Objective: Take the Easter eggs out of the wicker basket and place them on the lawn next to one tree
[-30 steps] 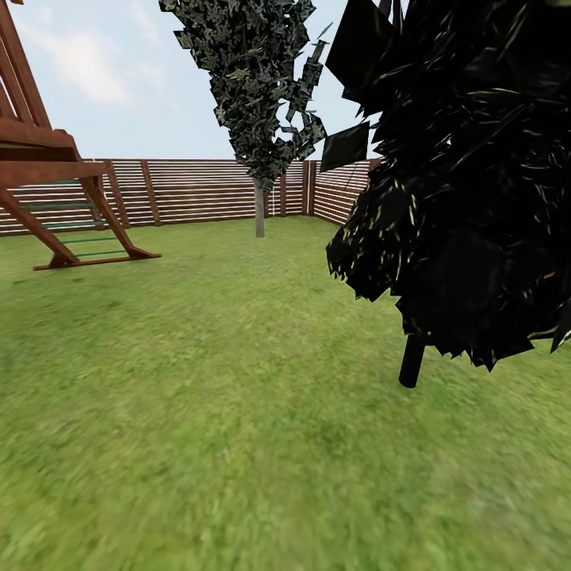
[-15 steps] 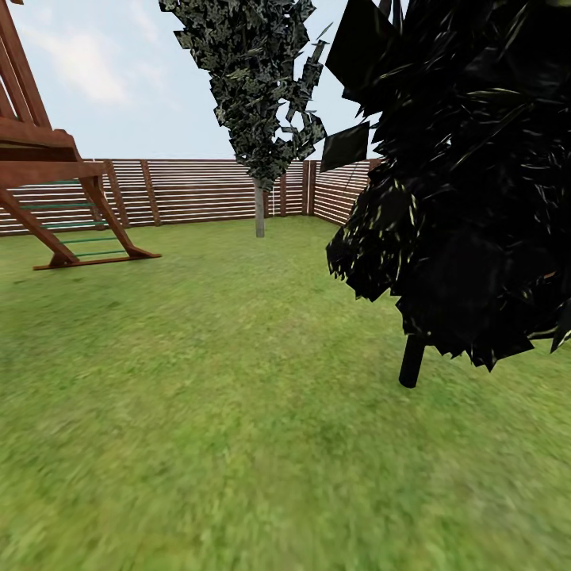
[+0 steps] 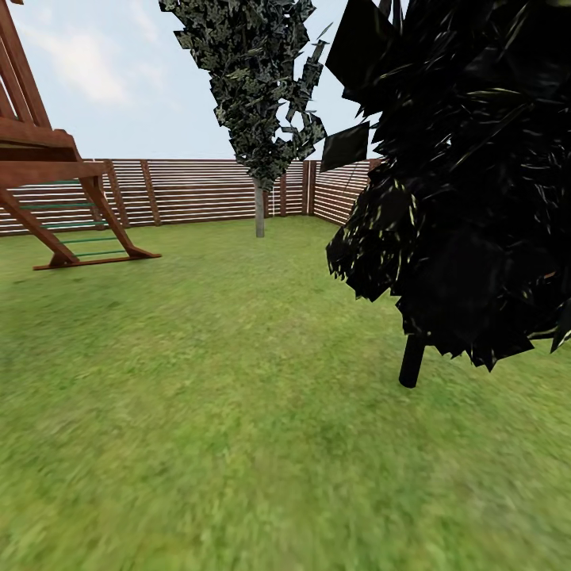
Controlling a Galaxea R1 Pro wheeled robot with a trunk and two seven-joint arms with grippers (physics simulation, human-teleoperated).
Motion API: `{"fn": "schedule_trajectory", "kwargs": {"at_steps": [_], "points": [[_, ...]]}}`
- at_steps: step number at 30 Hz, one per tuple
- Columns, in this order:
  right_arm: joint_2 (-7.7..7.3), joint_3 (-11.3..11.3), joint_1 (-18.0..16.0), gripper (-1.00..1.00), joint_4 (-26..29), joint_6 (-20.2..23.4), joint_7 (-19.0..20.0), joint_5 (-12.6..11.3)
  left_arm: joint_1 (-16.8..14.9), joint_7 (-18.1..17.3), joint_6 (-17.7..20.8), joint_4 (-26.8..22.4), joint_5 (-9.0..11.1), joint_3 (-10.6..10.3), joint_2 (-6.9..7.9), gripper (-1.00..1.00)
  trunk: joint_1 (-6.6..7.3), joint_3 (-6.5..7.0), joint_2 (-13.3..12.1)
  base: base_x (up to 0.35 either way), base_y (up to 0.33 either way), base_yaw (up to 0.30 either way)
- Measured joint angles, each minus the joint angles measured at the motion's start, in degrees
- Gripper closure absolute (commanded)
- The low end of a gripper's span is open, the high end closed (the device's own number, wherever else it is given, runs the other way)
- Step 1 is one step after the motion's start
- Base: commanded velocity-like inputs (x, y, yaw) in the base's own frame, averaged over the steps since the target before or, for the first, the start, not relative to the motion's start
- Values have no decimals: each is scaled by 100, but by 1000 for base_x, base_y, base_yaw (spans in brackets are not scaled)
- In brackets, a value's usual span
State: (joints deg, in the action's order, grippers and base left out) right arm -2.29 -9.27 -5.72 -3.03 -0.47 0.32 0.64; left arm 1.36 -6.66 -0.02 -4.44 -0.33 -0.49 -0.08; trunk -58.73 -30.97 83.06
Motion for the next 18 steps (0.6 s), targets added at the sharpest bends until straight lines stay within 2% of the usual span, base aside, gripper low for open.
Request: {"fn": "schedule_trajectory", "kwargs": {"at_steps": [18], "points": [[0,0,0,-100,0,0,2,0,0,-1,-1,0,-3,0,1,-100,0,0,0,0,0,0]]}}
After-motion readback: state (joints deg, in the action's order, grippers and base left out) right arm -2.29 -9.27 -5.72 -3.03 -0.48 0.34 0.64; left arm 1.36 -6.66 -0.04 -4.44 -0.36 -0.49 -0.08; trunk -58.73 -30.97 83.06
